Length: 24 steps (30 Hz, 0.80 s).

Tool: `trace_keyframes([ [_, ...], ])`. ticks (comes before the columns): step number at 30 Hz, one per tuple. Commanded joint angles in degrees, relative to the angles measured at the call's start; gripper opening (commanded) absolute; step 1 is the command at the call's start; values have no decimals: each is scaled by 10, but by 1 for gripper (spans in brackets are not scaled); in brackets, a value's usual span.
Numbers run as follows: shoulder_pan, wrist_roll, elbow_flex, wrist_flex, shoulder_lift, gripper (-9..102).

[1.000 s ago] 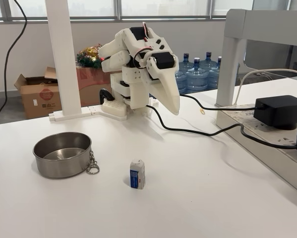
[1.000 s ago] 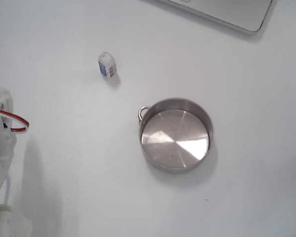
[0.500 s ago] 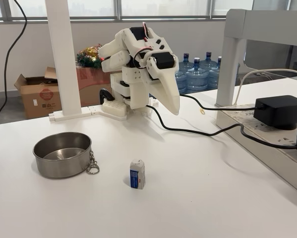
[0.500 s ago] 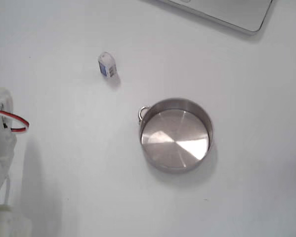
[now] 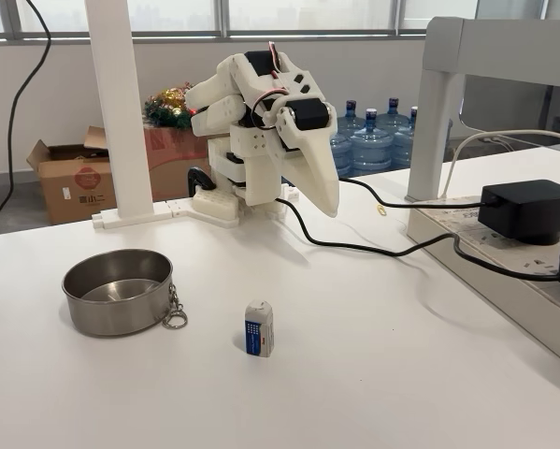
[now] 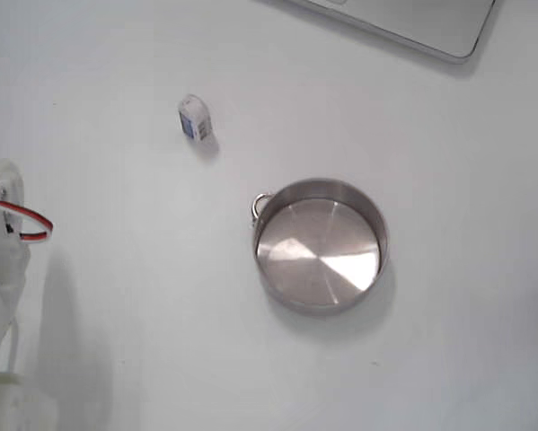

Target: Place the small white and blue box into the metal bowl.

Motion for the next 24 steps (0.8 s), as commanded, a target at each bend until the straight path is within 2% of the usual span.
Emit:
trace_keyframes([
  [1,-4,0,34,1,10,-4],
  [20,6,4,34,0,10,-4],
  [22,14,48,34,-7,10,-4],
  [24,44,151,34,-29,11,-4],
])
